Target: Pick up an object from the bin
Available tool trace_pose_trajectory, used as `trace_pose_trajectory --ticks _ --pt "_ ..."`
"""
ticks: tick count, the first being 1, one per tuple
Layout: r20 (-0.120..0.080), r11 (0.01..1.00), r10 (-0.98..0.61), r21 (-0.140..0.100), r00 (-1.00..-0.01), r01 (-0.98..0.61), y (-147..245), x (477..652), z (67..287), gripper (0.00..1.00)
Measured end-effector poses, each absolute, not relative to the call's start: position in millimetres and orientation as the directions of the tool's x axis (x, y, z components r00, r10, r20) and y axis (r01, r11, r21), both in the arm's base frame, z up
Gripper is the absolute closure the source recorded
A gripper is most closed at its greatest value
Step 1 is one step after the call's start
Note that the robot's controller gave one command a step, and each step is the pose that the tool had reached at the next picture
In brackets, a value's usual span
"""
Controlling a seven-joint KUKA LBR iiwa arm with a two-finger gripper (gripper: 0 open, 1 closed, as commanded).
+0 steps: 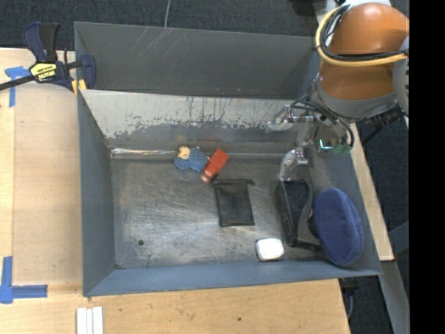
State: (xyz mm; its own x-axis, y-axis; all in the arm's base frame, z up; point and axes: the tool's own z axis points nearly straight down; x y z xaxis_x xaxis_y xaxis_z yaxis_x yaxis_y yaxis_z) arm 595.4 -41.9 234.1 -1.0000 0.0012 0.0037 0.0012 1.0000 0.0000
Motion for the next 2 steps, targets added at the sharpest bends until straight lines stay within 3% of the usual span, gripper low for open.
trace_pose_trajectory --ticks 1,2 --pt "-0.025 0.973 -0.231 -0.007 -0.973 -0.231 2 612.6 101 0.0" --pt "-0.029 0.994 0.106 0.003 -0.994 0.106 7 602.6 83 0.0"
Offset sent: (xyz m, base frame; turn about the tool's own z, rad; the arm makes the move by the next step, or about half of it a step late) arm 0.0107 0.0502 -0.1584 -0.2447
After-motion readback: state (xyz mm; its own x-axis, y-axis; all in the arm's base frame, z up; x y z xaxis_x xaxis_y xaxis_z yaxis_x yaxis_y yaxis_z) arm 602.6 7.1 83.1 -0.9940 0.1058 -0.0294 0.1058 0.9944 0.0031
